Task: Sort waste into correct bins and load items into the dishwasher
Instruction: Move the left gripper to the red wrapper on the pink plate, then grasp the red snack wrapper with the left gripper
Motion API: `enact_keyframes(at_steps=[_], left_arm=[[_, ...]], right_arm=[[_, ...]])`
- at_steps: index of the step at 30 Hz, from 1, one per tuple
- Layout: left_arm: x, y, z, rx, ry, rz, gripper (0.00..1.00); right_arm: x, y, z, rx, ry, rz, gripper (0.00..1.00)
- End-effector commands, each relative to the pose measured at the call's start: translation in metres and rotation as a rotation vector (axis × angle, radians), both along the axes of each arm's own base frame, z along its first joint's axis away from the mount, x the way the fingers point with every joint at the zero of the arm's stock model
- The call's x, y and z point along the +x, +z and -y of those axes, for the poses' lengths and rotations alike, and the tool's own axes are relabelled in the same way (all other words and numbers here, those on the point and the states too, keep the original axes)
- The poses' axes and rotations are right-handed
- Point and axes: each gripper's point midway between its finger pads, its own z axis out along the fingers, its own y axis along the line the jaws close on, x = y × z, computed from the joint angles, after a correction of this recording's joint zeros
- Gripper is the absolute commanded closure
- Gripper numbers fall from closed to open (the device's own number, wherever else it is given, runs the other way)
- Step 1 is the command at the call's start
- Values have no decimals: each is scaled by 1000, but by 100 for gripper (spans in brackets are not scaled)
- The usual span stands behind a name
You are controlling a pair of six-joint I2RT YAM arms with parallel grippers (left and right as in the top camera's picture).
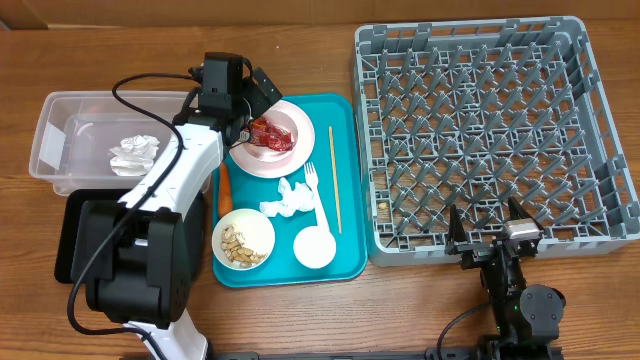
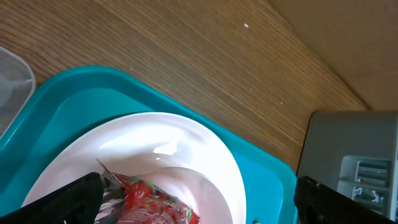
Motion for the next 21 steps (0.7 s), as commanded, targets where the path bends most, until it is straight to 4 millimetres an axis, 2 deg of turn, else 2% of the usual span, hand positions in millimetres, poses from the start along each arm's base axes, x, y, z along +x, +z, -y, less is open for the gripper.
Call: enact_keyframes(at_steps=[1, 16, 21], left_arm=[[-2, -4, -6, 31, 32, -25, 0], [-7, -21, -12, 67, 52, -75, 0], [-1, -40, -9, 57, 51, -87, 0]], right_arm=[[0, -2, -2, -7, 8, 5, 0], [0, -2, -2, -7, 8, 5, 0], [0, -2, -2, -7, 8, 5, 0]])
